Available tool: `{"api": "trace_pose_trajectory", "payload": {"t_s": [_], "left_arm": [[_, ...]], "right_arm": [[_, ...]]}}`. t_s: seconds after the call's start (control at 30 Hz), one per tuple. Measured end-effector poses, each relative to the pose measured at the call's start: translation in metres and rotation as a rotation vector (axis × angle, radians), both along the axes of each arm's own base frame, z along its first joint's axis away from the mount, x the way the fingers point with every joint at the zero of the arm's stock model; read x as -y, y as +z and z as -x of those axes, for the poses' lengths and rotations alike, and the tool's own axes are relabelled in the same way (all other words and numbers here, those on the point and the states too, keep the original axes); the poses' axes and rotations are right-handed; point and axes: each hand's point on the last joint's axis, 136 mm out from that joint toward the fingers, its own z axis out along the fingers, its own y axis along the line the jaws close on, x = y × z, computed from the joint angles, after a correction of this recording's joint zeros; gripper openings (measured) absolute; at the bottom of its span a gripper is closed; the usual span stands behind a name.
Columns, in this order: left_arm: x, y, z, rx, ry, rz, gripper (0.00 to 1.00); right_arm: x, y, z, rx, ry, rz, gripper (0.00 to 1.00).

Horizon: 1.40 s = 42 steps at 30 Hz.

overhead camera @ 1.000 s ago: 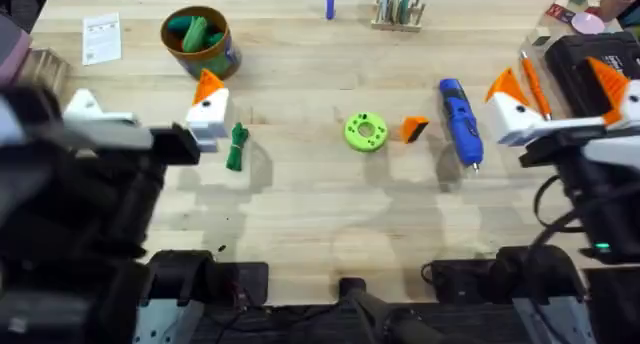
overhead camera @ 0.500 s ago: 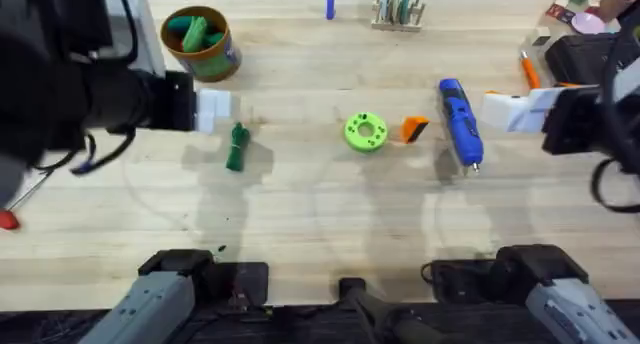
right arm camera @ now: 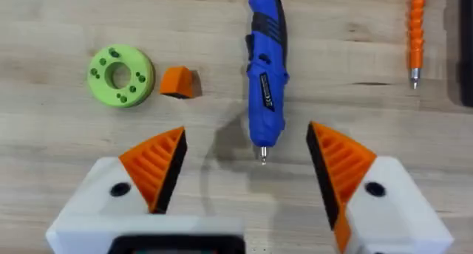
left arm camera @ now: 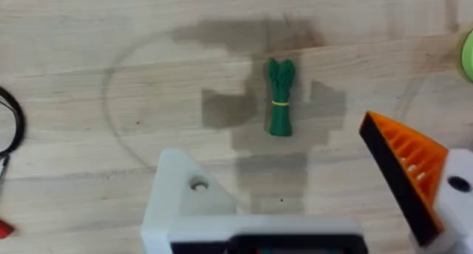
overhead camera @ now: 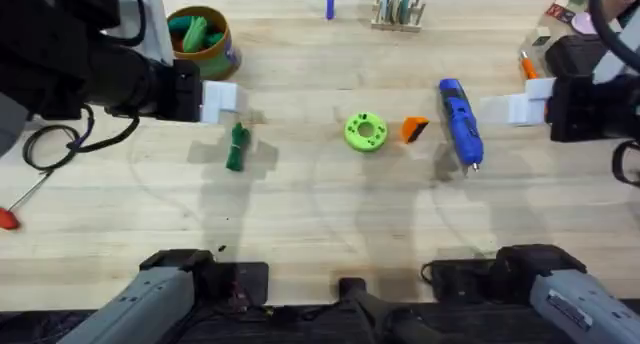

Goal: Pick up the gripper from the table and insert it into the empty holder that is missing its gripper. Then pick up a screw, insert it into the mounting hole, and use the screwdriver to tighten it. Finally, clean up the table by picking up the vegetable and placing it into the bucket.

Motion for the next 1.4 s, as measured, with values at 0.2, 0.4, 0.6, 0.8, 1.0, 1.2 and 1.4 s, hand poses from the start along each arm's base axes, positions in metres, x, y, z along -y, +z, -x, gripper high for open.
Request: {"api": "trace_pose_trajectory", "payload": {"t_s": [0.2, 0.4, 0.6, 0.8, 1.0, 1.2, 1.4], "left_arm": [[0.002, -0.021, 0.017, -0.146, -0.004, 0.011, 0.986], [0.003, -0.058, 0.002, -0.27, 0.0, 0.019, 0.986], [0.004, -0.103, -0.013, -0.362, 0.001, 0.022, 0.986], [0.004, -0.142, -0.005, -0.488, 0.003, 0.023, 0.986], [0.004, -0.155, -0.002, -0.542, 0.003, 0.023, 0.97], [0.007, -0.158, -0.001, -0.553, 0.001, 0.037, 0.528], [0.014, -0.156, -0.004, -0.534, -0.016, 0.063, 0.014]], "right_arm": [[0.0, -0.004, -0.004, -0.016, 0.0, 0.0, 0.991], [0.0, -0.004, -0.006, -0.016, 0.0, 0.0, 0.991], [0.0, -0.004, -0.006, -0.017, 0.0, 0.0, 0.991], [0.0, -0.005, -0.005, -0.018, 0.0, 0.0, 0.991], [0.0, -0.005, -0.005, -0.018, 0.0, 0.0, 0.991], [0.0, -0.005, -0.005, -0.018, 0.0, 0.0, 0.991], [0.0, -0.005, -0.005, -0.018, 0.0, 0.0, 0.991]]}}
